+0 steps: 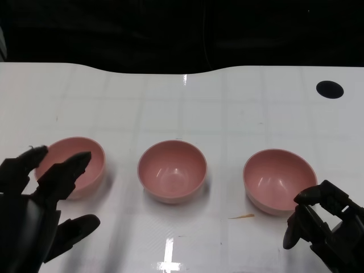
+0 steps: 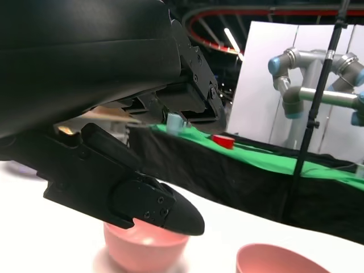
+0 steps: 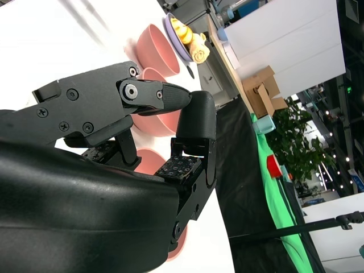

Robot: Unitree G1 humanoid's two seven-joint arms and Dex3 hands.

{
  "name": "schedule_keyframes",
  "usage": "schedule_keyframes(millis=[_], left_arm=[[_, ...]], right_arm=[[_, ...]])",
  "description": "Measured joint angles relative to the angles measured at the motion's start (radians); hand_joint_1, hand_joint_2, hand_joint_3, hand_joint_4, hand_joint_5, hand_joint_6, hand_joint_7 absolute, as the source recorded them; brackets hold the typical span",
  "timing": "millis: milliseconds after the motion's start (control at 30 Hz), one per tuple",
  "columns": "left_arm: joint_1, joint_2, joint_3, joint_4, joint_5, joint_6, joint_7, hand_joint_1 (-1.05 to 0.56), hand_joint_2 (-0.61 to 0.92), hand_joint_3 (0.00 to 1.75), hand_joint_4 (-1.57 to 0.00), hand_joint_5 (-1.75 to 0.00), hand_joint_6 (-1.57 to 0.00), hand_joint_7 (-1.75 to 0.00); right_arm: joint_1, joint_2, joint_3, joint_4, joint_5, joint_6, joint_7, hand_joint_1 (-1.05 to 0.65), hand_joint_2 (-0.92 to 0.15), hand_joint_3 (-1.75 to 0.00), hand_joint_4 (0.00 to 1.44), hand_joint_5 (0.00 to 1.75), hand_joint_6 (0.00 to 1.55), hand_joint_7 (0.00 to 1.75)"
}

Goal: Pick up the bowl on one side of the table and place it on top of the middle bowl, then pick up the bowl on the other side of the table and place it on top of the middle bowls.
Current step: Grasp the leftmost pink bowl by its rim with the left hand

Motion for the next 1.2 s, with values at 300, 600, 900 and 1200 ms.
schedule_keyframes(millis=[300, 600, 900, 1200], left_arm=[[-0.022, 0.056, -0.017, -0.076, 0.031, 0.09, -0.113, -0.84, 0.85, 0.0, -0.39, -0.17, -0.6, 0.0], [-0.077, 0.123, -0.024, -0.106, 0.07, 0.16, -0.227, -0.84, 0.85, 0.0, -0.48, -0.08, -0.61, 0.0], [-0.154, 0.197, -0.046, -0.09, 0.081, 0.213, -0.385, -0.87, 0.89, 0.01, -0.54, -0.05, -0.63, -0.01], [-0.246, 0.243, -0.103, -0.025, 0.076, 0.237, -0.464, -0.86, 0.92, 0.03, -0.53, -0.01, -0.6, 0.0]], right_arm=[[-0.005, 0.0, 0.003, 0.0, 0.0, 0.0, -0.006, -0.13, -0.86, -0.46, 0.83, 1.61, 0.8, 1.25], [-0.013, 0.0, 0.003, 0.0, -0.002, 0.0, -0.016, -0.13, -0.85, -0.47, 0.84, 1.62, 0.81, 1.26], [-0.011, 0.004, 0.006, -0.004, -0.005, -0.001, -0.024, -0.14, -0.85, -0.46, 0.84, 1.63, 0.8, 1.28], [-0.004, 0.01, 0.007, -0.011, -0.003, -0.001, -0.037, -0.14, -0.84, -0.5, 0.84, 1.64, 0.79, 1.3]])
